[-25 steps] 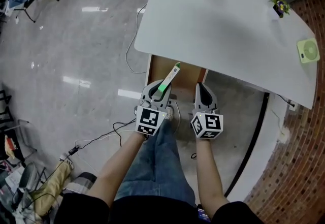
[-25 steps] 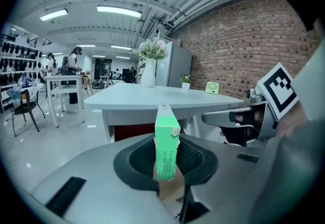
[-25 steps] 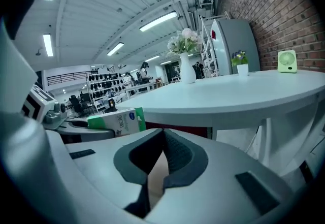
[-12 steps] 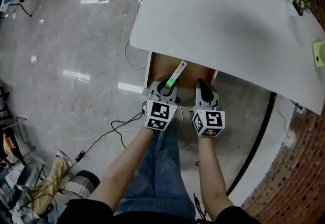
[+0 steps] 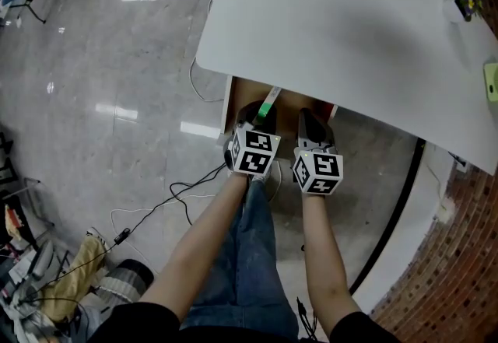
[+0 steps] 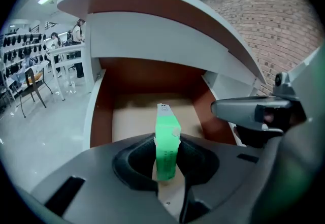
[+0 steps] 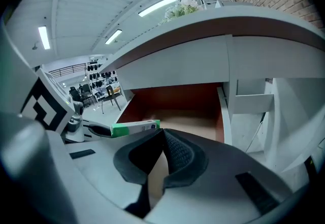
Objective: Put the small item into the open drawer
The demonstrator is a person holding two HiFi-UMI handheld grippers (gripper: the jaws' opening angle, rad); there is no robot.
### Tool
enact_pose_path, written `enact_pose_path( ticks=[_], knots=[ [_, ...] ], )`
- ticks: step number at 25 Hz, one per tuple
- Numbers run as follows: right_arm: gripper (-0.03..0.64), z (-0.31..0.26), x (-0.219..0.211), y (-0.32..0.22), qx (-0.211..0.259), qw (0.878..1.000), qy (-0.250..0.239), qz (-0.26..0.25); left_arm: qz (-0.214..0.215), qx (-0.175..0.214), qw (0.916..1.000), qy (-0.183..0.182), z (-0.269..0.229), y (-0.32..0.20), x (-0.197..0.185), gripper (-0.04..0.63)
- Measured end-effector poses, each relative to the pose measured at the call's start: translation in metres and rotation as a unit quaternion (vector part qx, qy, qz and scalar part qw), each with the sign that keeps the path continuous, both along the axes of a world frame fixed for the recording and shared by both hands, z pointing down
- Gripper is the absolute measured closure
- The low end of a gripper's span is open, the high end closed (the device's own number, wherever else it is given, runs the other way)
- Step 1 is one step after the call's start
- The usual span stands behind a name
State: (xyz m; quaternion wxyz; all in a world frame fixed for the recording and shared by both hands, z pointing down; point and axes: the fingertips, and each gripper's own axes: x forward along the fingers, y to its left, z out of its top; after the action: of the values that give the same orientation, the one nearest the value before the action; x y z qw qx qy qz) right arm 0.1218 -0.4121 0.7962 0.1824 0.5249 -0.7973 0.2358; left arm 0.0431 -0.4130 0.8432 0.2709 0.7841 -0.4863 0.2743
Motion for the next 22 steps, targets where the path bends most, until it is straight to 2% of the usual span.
enact_pose_path(
  ticks=[9,13,15,17,22],
  knots=[
    [0.615,0.004,0.009,-0.001,-0.001,1.0,0.001,0.012,-0.002,-0.038,0.9993,-0.001,0.02,0.001,0.006,0.477],
    [0.615,0.004,0.01,0.001,-0.001,1.0,0.003,0.016,0.001,-0.038,0.9993,0.003,0.018,0.001,0.007,0.401],
    [0.615,0.004,0.011,0.002,-0.002,1.0,0.003,0.018,-0.004,-0.03,0.9995,0.008,0.015,0.0,0.005,0.336],
    [0.615,0.003,0.011,0.003,-0.002,1.0,0.003,0.02,-0.006,-0.025,0.9996,0.012,0.014,0.002,0.003,0.297],
    [0.615,0.003,0.011,0.003,-0.001,1.0,0.002,0.022,-0.009,-0.018,0.9996,0.021,0.012,0.003,0.001,0.287]
  ],
)
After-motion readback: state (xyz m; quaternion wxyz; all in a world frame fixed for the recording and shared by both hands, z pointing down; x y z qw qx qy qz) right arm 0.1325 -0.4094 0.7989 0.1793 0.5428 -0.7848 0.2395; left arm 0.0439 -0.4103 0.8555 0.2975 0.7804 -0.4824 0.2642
